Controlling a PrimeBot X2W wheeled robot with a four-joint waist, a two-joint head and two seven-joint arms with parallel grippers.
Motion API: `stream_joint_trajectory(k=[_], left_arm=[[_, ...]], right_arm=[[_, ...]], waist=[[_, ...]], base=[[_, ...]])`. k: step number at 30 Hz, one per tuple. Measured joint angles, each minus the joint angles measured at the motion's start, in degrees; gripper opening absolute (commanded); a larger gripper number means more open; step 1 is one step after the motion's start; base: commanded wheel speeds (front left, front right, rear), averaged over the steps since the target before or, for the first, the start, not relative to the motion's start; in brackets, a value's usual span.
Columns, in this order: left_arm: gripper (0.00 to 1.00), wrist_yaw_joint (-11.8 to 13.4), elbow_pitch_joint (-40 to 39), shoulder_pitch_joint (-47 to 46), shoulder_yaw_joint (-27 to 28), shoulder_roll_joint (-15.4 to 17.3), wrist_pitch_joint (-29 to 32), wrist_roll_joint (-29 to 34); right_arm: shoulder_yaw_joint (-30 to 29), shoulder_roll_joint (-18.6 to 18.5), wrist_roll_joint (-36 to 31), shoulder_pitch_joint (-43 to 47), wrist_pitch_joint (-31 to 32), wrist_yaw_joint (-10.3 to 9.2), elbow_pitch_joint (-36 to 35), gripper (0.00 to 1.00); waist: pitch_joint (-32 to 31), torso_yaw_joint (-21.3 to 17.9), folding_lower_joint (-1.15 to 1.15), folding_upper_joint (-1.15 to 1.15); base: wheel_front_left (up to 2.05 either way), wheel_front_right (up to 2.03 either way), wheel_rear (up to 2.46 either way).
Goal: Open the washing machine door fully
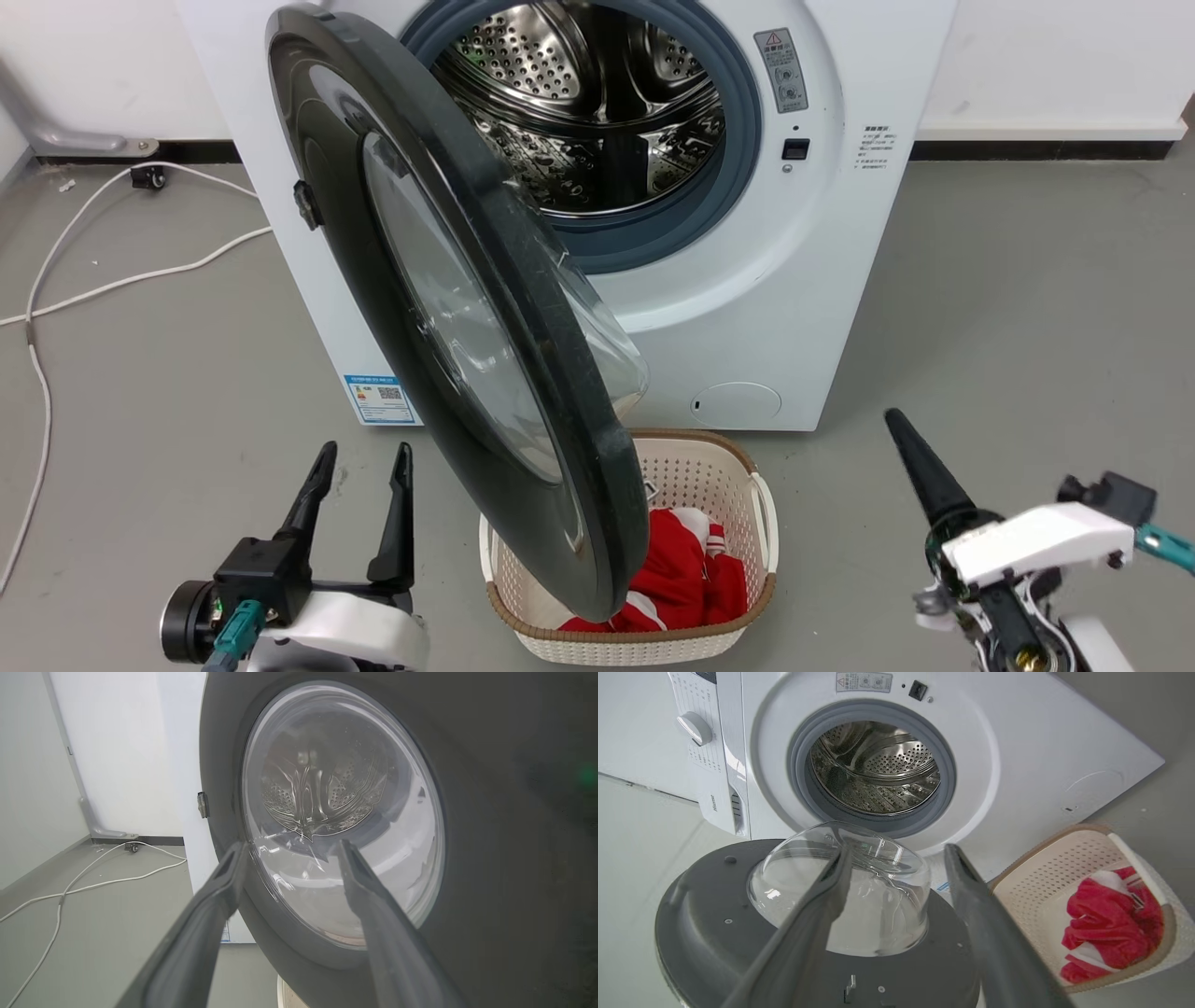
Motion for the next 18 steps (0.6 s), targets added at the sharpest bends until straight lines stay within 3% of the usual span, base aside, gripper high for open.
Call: stream_joint_trajectory(k=[8,11,15,18], left_arm=[[1.00,0.0,0.0,0.0,1.1,0.0,0.0,0.4],[1.00,0.0,0.0,0.1,1.3,0.0,0.0,0.5],[1.00,0.0,-0.2,0.1,1.6,0.0,0.0,0.9],[1.00,0.0,-0.2,0.1,1.8,0.0,0.0,1.0]], right_arm=[[-3.8,-1.3,-22.6,3.9,-15.5,0.00,0.2,1.00],[-8.2,-0.8,-35.1,4.2,-17.4,0.00,-0.7,1.00],[-14.6,2.3,-54.4,5.1,-17.9,0.01,-7.8,1.00],[-16.2,5.1,-62.8,6.9,-18.0,0.01,-14.4,1.00]], waist=[[-0.5,-0.2,0.00,0.00],[-0.6,-0.3,0.00,0.00],[-0.7,-0.4,0.00,0.00],[-0.7,-0.6,0.00,0.00]], base=[[0.00,0.00,0.00],[0.00,0.00,0.00],[0.00,0.00,0.00],[0.00,0.00,0.00]])
